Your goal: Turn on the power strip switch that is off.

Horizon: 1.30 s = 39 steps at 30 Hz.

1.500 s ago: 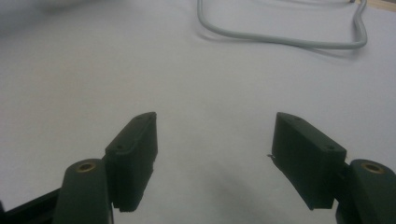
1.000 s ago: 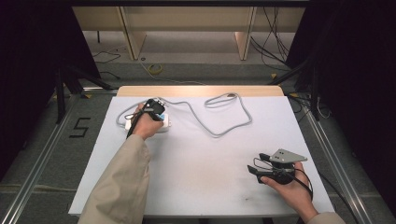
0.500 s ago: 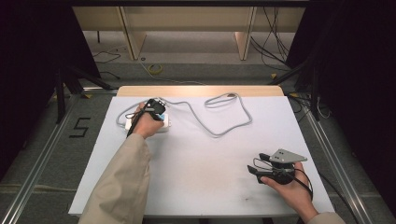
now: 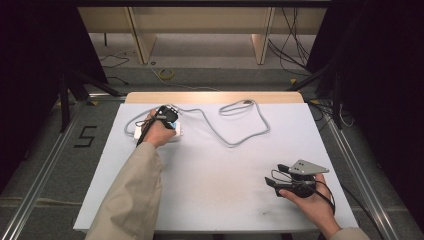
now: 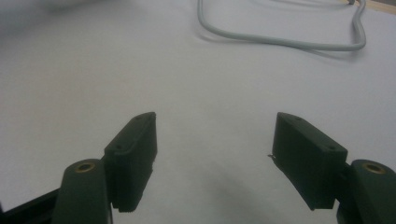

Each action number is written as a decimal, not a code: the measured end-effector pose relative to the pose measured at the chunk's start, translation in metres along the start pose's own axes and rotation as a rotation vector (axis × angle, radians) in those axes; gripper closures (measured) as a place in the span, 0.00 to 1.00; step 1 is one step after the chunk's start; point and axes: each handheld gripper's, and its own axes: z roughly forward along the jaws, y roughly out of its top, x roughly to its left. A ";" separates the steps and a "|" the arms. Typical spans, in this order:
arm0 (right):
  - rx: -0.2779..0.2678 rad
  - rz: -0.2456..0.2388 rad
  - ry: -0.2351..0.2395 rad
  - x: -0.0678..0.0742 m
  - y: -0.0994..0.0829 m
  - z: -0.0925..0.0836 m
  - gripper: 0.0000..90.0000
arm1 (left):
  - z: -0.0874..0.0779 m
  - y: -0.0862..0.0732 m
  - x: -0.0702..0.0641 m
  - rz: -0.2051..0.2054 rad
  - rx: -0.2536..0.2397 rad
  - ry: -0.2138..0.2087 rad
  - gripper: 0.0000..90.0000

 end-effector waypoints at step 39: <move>0.006 -0.004 0.001 0.001 0.000 0.001 0.35 | 0.000 0.000 0.000 0.000 0.013 -0.005 1.00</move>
